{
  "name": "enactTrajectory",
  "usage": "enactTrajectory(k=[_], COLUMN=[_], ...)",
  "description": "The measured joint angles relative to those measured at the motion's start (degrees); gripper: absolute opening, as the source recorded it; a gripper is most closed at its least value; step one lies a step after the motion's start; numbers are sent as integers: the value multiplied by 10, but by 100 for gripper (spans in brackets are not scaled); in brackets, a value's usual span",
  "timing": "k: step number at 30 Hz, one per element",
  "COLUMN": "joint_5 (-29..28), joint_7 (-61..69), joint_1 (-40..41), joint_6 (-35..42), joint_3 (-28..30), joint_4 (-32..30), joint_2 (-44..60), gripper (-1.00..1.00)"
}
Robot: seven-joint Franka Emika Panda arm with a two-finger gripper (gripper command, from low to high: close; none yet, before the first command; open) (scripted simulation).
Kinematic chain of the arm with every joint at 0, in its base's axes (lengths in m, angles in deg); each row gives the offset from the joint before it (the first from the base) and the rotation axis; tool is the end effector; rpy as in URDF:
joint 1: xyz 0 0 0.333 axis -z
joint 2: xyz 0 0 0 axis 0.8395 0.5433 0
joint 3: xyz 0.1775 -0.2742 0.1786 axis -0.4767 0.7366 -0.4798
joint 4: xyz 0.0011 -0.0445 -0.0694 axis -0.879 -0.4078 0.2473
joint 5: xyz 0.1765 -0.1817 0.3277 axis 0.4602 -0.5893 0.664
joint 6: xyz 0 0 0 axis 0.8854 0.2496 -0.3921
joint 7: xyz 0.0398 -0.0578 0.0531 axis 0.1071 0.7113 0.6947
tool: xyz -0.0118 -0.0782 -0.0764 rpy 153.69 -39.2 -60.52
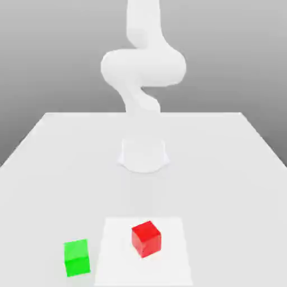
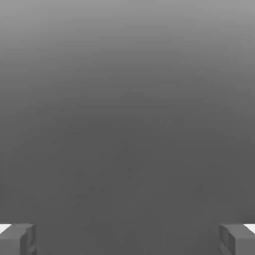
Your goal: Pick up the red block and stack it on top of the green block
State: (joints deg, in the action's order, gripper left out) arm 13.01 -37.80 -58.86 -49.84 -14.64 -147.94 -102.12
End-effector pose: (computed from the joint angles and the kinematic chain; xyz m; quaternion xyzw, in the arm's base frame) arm 0.3681 -0.0041 0.7004 -0.8726 0.3400 -0.3208 0.1415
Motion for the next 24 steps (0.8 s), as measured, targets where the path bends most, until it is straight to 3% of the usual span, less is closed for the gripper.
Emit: enactTrajectory(k=[13, 19, 24], joint_5=[34, 17, 33], joint_7=[190, 253, 285], joint_1=[-73, -79, -72], joint_6=[-153, -223, -300], joint_3=[62, 66, 54], joint_4=[-139, -203, -208], joint_2=[278, 400, 501], gripper=[0, 0, 0])
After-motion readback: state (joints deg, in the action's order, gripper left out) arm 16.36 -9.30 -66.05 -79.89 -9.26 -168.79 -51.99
